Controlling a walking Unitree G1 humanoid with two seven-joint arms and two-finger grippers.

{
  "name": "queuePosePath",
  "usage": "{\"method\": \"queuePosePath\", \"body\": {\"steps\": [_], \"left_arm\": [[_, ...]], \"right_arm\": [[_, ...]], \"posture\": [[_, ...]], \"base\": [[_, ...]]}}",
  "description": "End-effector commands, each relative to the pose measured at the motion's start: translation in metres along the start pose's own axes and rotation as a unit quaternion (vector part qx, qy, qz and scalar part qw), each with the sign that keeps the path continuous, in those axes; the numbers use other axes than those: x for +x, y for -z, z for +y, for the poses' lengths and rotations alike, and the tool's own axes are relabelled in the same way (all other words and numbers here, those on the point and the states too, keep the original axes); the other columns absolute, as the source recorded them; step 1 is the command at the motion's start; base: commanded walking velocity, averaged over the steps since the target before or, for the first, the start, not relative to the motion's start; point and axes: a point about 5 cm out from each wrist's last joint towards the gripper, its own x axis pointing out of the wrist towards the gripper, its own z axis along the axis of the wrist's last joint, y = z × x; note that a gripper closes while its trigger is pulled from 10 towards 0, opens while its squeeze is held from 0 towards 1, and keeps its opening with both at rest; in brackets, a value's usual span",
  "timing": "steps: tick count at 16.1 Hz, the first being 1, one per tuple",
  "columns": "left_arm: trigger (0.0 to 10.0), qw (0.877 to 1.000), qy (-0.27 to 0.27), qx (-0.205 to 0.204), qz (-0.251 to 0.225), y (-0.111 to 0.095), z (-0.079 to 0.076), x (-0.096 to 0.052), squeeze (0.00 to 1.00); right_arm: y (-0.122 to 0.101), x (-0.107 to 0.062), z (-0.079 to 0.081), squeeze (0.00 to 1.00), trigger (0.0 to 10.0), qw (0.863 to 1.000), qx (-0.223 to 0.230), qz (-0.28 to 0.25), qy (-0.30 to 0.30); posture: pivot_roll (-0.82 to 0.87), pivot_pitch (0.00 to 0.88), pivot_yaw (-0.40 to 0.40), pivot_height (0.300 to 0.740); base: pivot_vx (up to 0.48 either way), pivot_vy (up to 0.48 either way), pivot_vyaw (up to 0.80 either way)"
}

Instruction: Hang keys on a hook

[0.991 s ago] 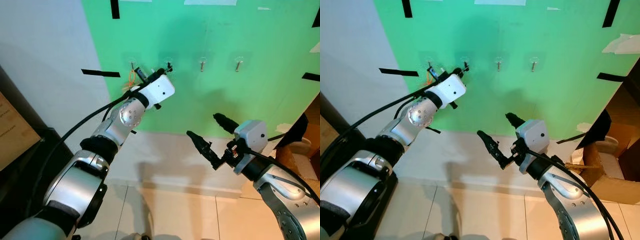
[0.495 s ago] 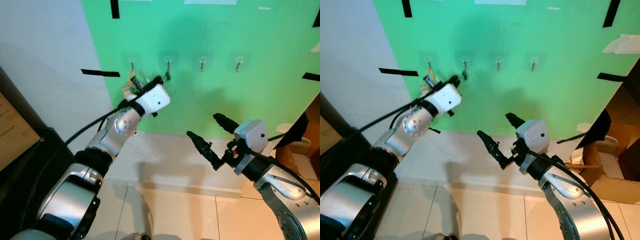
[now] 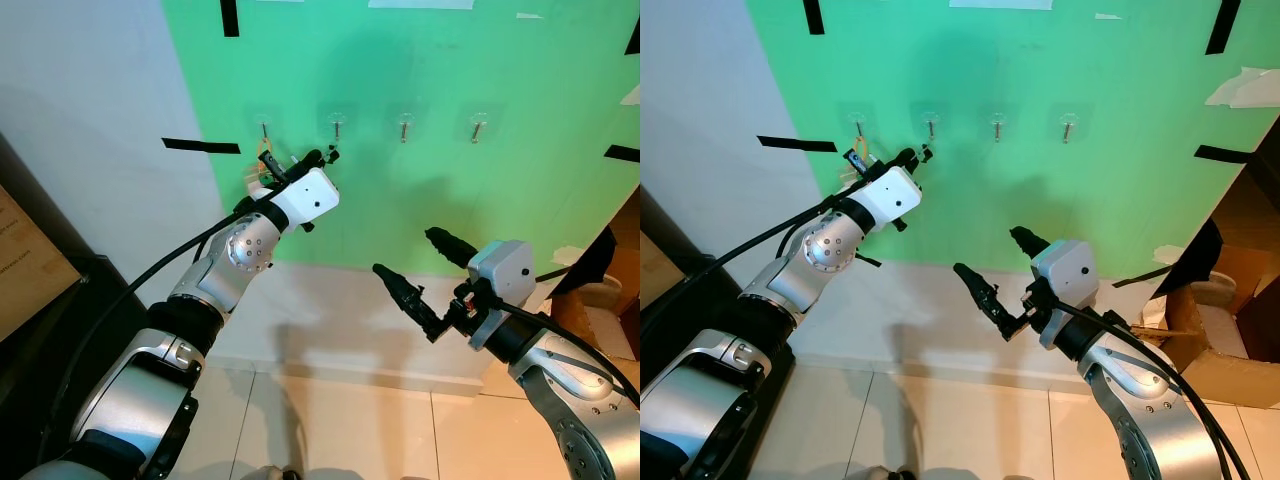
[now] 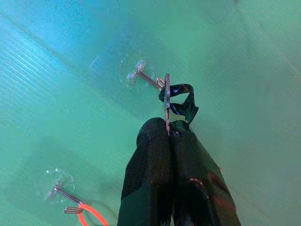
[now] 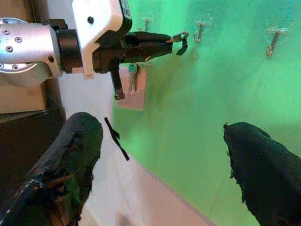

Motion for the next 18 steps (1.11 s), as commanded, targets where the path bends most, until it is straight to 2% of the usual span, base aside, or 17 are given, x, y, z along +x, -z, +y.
{"method": "queuePosePath", "body": {"steps": [1, 5, 8, 14, 18], "left_arm": [[10.0, 1.0, -0.008, 0.003, -0.007, -0.003, 0.006, 0.001, 0.0], [10.0, 1.0, -0.016, 0.009, -0.016, -0.01, 0.016, 0.009, 0.0], [10.0, 1.0, -0.006, 0.015, 0.0, -0.006, 0.018, 0.015, 0.0], [10.0, 0.999, 0.033, 0.012, 0.013, -0.003, 0.009, 0.019, 0.0], [10.0, 0.998, 0.07, 0.004, 0.009, -0.002, -0.004, 0.018, 0.0]], "right_arm": [[-0.001, 0.001, 0.001, 0.0, 10.0, 1.0, 0.001, -0.003, -0.005], [-0.002, 0.001, 0.001, 0.0, 10.0, 1.0, 0.001, -0.004, -0.006], [-0.002, 0.002, 0.0, 0.0, 10.0, 1.0, 0.0, -0.004, -0.006], [-0.002, 0.002, -0.001, 0.0, 10.0, 1.0, -0.001, -0.005, -0.003], [-0.002, 0.002, -0.001, 0.0, 10.0, 1.0, -0.001, -0.007, 0.0]], "posture": [[-0.27, 0.0, 0.072, 0.74], [-0.27, 0.0, 0.072, 0.74], [-0.27, 0.0, 0.072, 0.74], [-0.28, 0.0, 0.08, 0.74], [-0.28, 0.0, 0.082, 0.74]], "base": [[0.0, 0.0, 0.0], [0.0, 0.0, 0.0], [0.0, 0.0, 0.0], [0.0, 0.0, 0.0], [0.0, 0.0, 0.0]]}}
